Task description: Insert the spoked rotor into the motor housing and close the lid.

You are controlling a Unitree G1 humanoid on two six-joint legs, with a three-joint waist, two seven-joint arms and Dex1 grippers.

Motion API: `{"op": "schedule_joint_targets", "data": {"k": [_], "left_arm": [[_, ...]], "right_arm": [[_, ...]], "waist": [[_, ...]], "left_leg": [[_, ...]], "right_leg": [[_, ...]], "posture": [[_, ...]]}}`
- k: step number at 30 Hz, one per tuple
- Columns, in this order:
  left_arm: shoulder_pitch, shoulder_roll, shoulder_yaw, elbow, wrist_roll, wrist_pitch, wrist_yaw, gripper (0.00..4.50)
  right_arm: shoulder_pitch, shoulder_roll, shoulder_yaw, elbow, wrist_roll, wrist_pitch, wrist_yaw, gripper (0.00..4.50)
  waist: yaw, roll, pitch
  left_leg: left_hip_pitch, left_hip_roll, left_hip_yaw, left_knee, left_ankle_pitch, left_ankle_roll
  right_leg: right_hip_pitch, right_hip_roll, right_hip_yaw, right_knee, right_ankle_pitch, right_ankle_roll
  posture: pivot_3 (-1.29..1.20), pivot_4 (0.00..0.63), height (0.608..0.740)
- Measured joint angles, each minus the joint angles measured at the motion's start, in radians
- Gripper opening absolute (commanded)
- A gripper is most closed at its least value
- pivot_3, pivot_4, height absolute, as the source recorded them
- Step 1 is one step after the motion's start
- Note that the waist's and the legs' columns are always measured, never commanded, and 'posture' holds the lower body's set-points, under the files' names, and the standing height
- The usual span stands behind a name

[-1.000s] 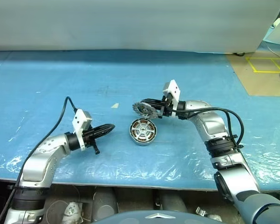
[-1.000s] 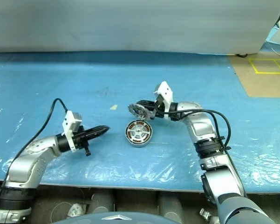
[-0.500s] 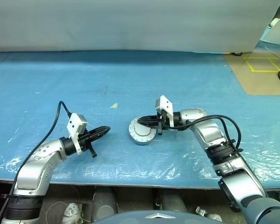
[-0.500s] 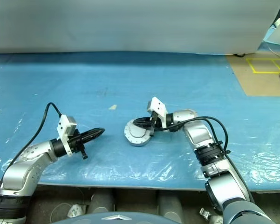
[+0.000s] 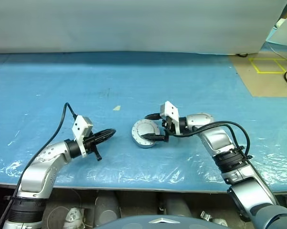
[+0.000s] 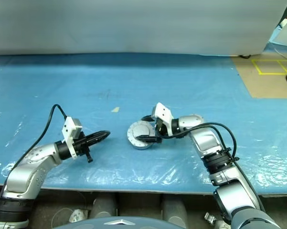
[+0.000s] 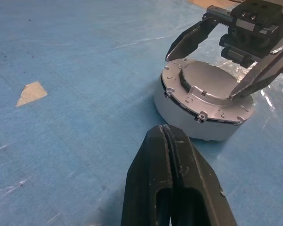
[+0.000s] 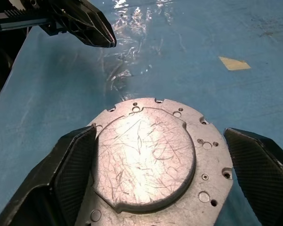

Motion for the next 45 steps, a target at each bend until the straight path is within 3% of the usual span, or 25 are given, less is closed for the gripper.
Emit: {"op": "schedule_joint_targets", "data": {"k": [9, 12, 14, 18, 21, 24, 36, 45], "left_arm": [[0.0, 0.001, -0.004, 0.016, 0.007, -0.008, 0.0, 0.03], [-0.001, 0.001, -0.004, 0.022, 0.009, -0.01, 0.0, 0.03], [-0.003, 0.001, -0.005, 0.024, 0.009, -0.012, 0.0, 0.03], [-0.007, 0.001, -0.006, 0.032, 0.011, -0.017, 0.0, 0.03], [-0.01, 0.001, -0.007, 0.037, 0.011, -0.021, 0.0, 0.03], [-0.011, 0.001, -0.007, 0.037, 0.012, -0.021, 0.0, 0.03], [0.013, -0.013, -0.041, 0.035, 0.011, -0.03, 0.0, 0.03], [0.003, -0.03, -0.058, 0.03, 0.011, -0.034, 0.009, 0.03]], "right_arm": [[0.009, -0.002, 0.042, -0.017, -0.071, -0.114, -0.035, 4.49], [0.015, 0.017, 0.05, 0.006, -0.094, -0.156, -0.063, 3.87], [0.014, 0.031, 0.05, 0.02, -0.107, -0.189, -0.084, 3.87], [0.01, 0.033, 0.047, 0.036, -0.114, -0.211, -0.096, 4.48], [0.01, 0.029, 0.048, 0.036, -0.112, -0.209, -0.084, 4.04], [0.012, 0.028, 0.049, 0.033, -0.109, -0.204, -0.072, 2.99], [-0.005, 0.026, 0.032, 0.03, -0.072, -0.113, -0.045, 2.98], [-0.009, 0.007, 0.064, 0.029, -0.113, -0.158, -0.049, 2.98]], "waist": [[-0.005, 0.0, 0.0], [-0.004, 0.0, 0.0], [-0.004, 0.0, 0.0], [-0.003, 0.0, 0.0], [-0.003, 0.0, 0.0], [-0.003, 0.0, 0.0], [-0.002, 0.0, 0.0], [-0.002, -0.001, -0.001]], "left_leg": [[0.002, 0.0, 0.0, 0.0, 0.0, 0.0], [0.002, 0.0, 0.0, 0.001, 0.0, 0.0], [0.002, 0.0, 0.0, 0.001, 0.0, 0.0], [0.002, 0.0, 0.0, 0.002, 0.0, 0.0], [0.002, 0.0, 0.0, 0.002, 0.0, 0.0], [0.002, 0.0, 0.0, 0.003, 0.0, 0.0], [0.002, 0.0, 0.0, 0.003, 0.0, 0.0], [0.005, 0.0, 0.0, 0.003, 0.0, 0.001]], "right_leg": [[0.001, 0.0, 0.0, 0.001, 0.0, 0.0], [0.001, 0.0, 0.0, 0.001, 0.0, 0.0], [0.001, 0.0, 0.0, 0.002, 0.0, 0.0], [0.001, 0.0, 0.0, 0.003, 0.0, 0.0], [0.001, 0.0, 0.0, 0.003, 0.0, 0.0], [0.001, 0.0, 0.0, 0.003, 0.0, 0.0], [0.001, 0.0, 0.0, 0.004, 0.0, 0.0], [0.004, 0.0, 0.0, 0.004, 0.0, 0.0]], "posture": [[0.0, 0.15, 0.74], [0.0, 0.15, 0.74], [0.0, 0.15, 0.74], [0.0, 0.15, 0.74], [0.0, 0.15, 0.74], [0.0, 0.15, 0.74], [0.0, 0.15, 0.74], [0.0, 0.15, 0.74]]}}
